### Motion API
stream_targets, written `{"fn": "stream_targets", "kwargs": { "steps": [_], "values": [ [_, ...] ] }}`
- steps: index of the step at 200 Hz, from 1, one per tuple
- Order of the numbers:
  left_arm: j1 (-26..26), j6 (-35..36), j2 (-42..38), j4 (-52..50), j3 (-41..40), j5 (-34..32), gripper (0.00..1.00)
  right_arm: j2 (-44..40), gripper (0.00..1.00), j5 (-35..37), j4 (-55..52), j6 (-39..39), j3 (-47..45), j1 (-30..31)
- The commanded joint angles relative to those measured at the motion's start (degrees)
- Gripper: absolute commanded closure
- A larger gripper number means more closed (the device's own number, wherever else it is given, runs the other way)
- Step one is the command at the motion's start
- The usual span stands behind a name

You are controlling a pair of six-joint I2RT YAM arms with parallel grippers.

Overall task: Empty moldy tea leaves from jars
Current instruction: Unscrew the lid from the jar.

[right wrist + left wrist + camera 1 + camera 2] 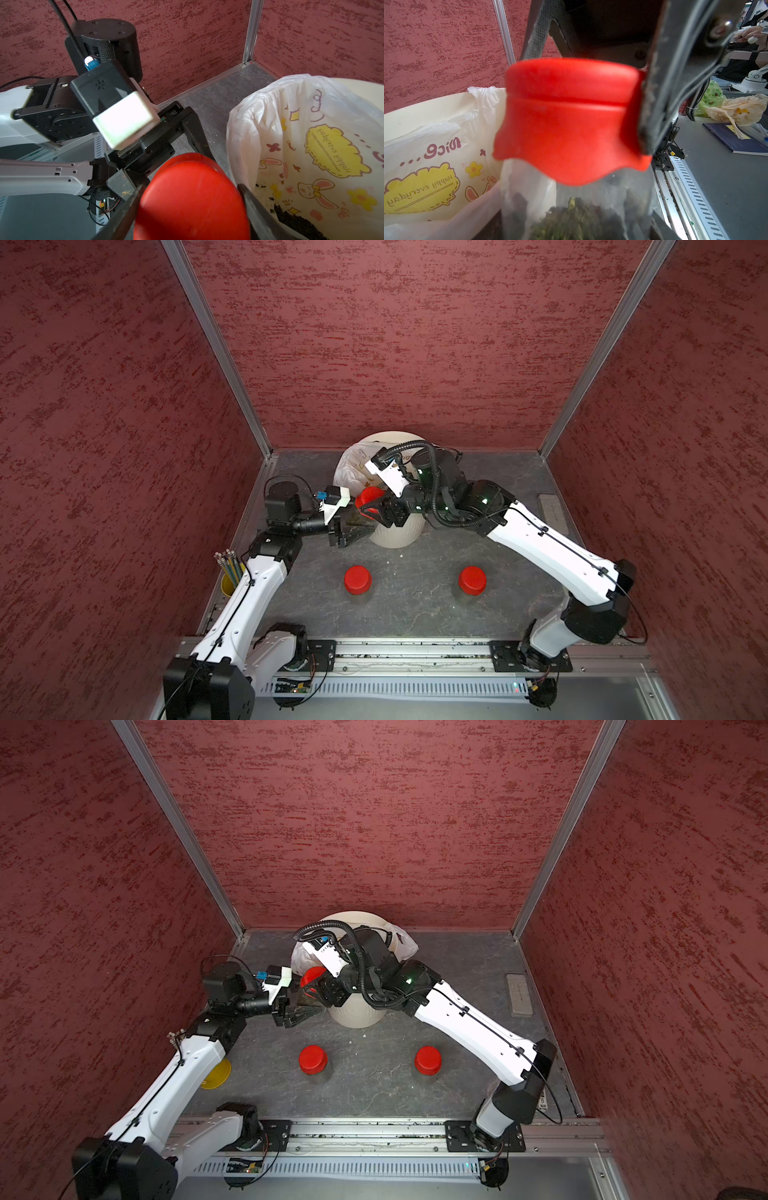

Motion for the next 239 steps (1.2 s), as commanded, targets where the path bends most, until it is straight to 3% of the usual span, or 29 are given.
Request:
{"fn": "stream_targets", "kwargs": {
  "steps": [1,30,124,239],
  "values": [
    [0.1,0.1,-0.5,0.3,0.3,0.5,0.35,-1.8,0.57,-3.0,1.2,-3.5,-0.5,-1.2],
    [0.2,0.1,-0.5,0.2,0.3,0.6,0.35,-1.8,0.63,-5.9,-0.1,-8.2,0.8,-2.7],
    [0.2,0.2,-0.1,0.2,0.3,0.5,0.35,0.9,0.67,-16.7,-6.7,-27.4,7.1,-4.4],
    [0.3,0.2,0.2,0.0,0.4,0.6,0.35,4.8,0.66,-22.7,-14.5,-36.9,14.9,-7.4]
  ]
}}
